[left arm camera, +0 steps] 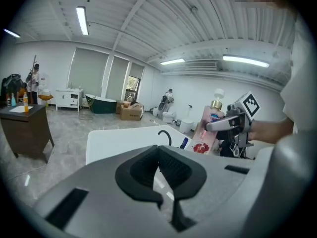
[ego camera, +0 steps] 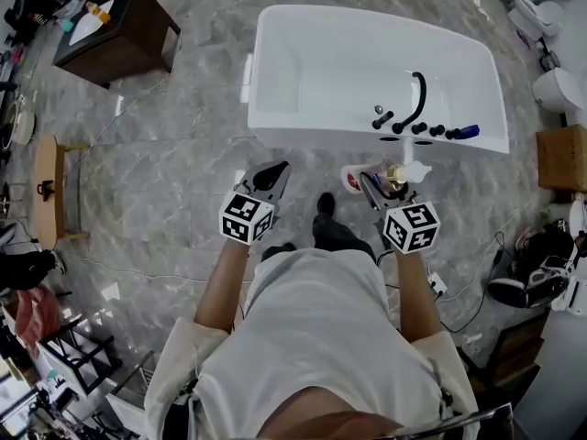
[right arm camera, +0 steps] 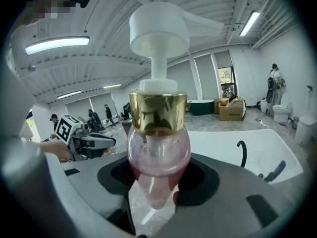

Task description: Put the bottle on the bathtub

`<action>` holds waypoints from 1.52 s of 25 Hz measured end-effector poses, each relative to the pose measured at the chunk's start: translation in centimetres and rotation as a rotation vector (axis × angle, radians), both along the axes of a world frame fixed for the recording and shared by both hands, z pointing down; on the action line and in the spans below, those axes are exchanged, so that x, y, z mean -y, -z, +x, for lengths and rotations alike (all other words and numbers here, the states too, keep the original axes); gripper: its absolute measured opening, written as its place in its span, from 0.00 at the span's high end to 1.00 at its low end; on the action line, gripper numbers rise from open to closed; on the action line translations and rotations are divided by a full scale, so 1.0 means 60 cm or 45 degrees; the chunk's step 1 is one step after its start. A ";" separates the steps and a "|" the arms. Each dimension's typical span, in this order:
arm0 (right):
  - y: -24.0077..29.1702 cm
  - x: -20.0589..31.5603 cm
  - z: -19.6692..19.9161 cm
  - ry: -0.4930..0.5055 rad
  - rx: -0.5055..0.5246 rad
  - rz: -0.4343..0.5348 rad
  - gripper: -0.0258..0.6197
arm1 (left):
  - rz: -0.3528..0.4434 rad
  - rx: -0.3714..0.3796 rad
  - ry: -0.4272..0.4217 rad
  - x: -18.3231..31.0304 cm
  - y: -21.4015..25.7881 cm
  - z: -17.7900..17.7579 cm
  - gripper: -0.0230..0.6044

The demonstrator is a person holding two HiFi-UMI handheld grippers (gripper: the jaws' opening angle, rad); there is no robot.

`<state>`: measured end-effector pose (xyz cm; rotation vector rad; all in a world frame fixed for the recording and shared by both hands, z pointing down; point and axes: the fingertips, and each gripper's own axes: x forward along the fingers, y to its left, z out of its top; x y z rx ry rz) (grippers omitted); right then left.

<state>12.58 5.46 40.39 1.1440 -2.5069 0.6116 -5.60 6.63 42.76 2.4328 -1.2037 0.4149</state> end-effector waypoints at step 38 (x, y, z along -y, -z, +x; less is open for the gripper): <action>-0.153 0.328 0.043 0.142 -0.061 -0.131 0.60 | -0.200 0.032 0.063 0.284 -0.129 0.087 0.95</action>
